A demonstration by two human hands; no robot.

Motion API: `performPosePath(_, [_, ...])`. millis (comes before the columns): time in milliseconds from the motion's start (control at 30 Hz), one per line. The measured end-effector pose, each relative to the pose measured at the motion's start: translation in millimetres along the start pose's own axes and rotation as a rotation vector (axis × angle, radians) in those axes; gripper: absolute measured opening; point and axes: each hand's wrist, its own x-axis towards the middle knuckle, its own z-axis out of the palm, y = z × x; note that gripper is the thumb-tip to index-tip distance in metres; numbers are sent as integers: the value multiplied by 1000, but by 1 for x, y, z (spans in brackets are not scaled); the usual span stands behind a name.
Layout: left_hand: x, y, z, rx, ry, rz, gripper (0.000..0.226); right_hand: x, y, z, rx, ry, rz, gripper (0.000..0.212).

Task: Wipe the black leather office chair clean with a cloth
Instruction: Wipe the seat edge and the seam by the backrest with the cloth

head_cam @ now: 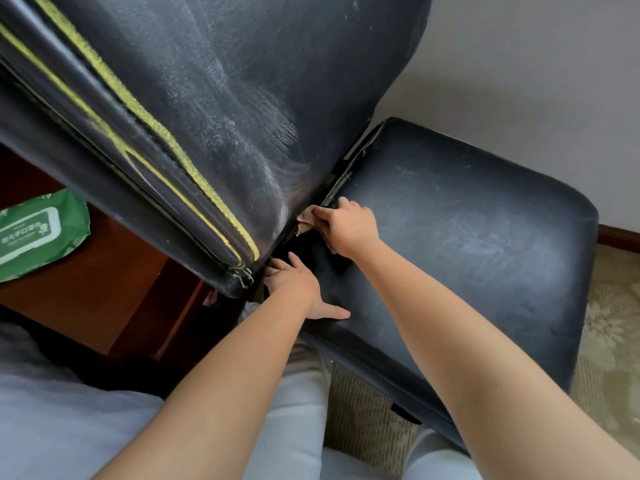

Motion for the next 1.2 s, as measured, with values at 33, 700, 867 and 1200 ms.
performPosePath(33, [-1, -1, 1, 6, 9, 1, 145, -1, -1, 1, 1, -1, -10, 39])
performPosePath(700, [-8, 6, -5, 117, 70, -3, 142, 25, 22, -6, -16, 1, 62, 38])
performPosePath(867, [0, 8, -5, 102, 13, -44, 147, 9, 11, 3, 66, -17, -6, 37])
performPosePath(1200, [-6, 0, -2, 151, 126, 27, 143, 29, 16, -2, 61, -15, 76, 37])
